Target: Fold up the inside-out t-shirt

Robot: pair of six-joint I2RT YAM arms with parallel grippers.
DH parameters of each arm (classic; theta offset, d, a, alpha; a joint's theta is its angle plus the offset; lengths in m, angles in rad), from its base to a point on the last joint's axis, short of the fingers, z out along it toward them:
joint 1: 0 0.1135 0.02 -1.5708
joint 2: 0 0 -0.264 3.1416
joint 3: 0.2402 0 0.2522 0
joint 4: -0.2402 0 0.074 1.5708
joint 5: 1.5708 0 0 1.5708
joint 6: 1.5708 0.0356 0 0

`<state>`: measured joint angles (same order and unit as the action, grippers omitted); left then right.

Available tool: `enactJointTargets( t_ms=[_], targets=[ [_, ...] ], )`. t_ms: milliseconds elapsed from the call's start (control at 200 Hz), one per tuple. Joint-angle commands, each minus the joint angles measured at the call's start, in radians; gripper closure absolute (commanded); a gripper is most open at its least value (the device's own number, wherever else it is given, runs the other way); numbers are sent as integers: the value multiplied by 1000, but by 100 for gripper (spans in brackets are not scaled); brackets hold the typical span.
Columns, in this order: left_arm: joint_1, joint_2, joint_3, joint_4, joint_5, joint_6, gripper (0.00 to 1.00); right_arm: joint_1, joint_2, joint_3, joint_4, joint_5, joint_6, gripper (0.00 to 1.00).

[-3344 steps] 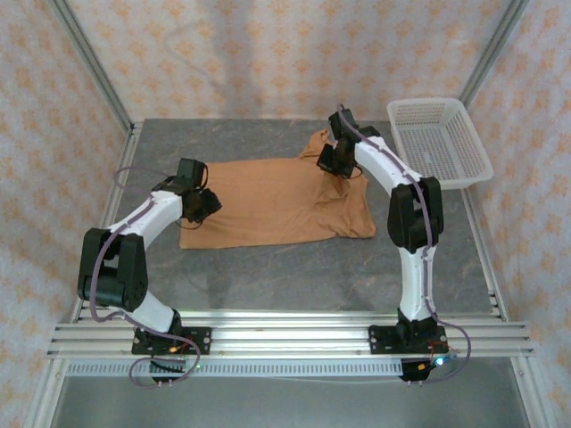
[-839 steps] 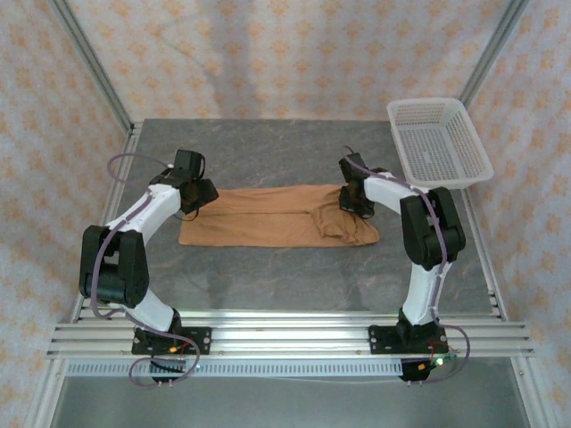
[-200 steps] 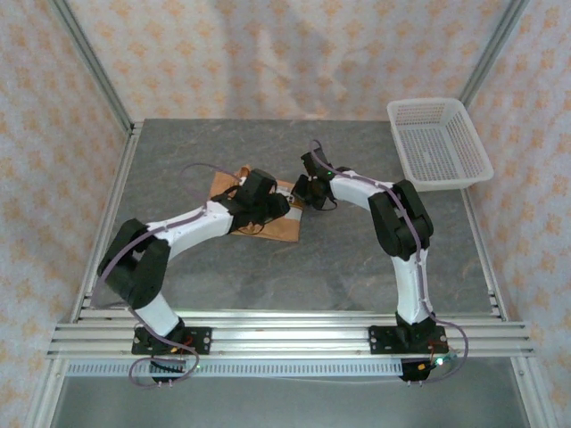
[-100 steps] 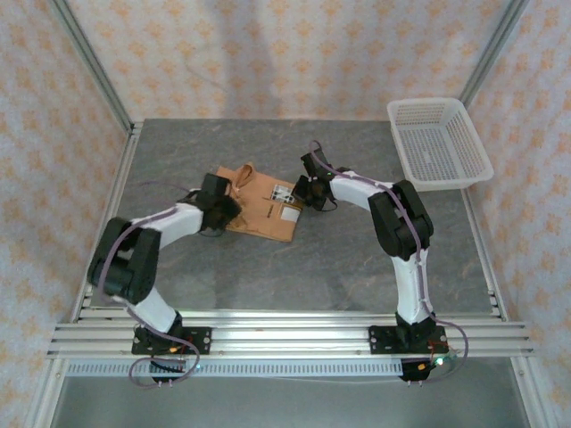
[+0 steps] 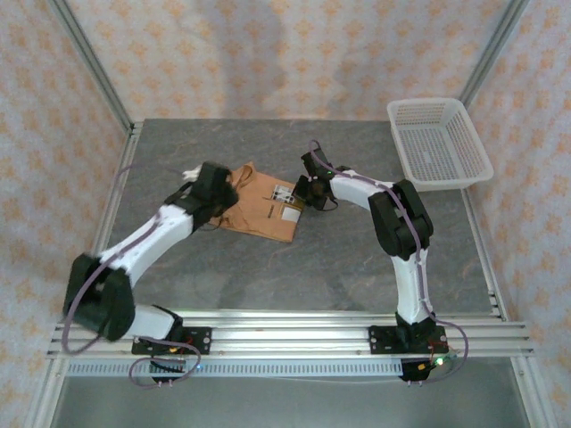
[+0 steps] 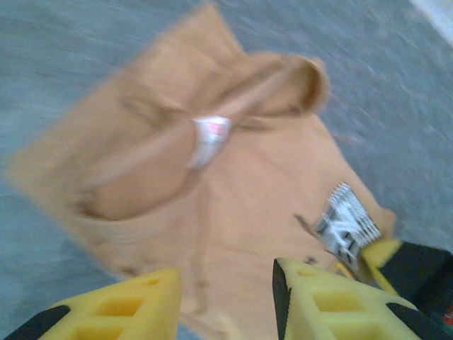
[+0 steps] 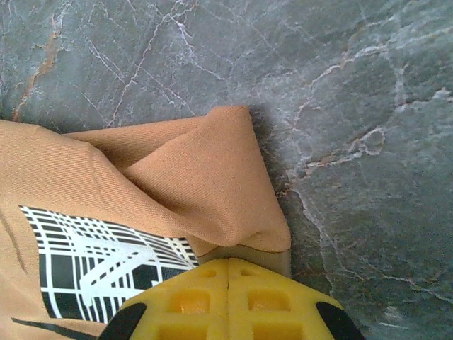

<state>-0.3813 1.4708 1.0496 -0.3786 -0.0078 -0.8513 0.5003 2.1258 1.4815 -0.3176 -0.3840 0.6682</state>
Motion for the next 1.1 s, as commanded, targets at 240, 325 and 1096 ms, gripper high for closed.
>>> enactJointTargets(
  t_ms=[240, 325, 1096],
  targets=[
    [54, 596, 467, -79, 155, 127, 62, 17, 16, -29, -46, 13, -16, 100],
    [140, 677, 559, -138, 149, 172, 64, 20, 5, -62, -40, 17, -19, 100],
    [191, 217, 195, -89, 197, 178, 61, 48, -104, 23, -150, 31, -67, 98]
  ],
)
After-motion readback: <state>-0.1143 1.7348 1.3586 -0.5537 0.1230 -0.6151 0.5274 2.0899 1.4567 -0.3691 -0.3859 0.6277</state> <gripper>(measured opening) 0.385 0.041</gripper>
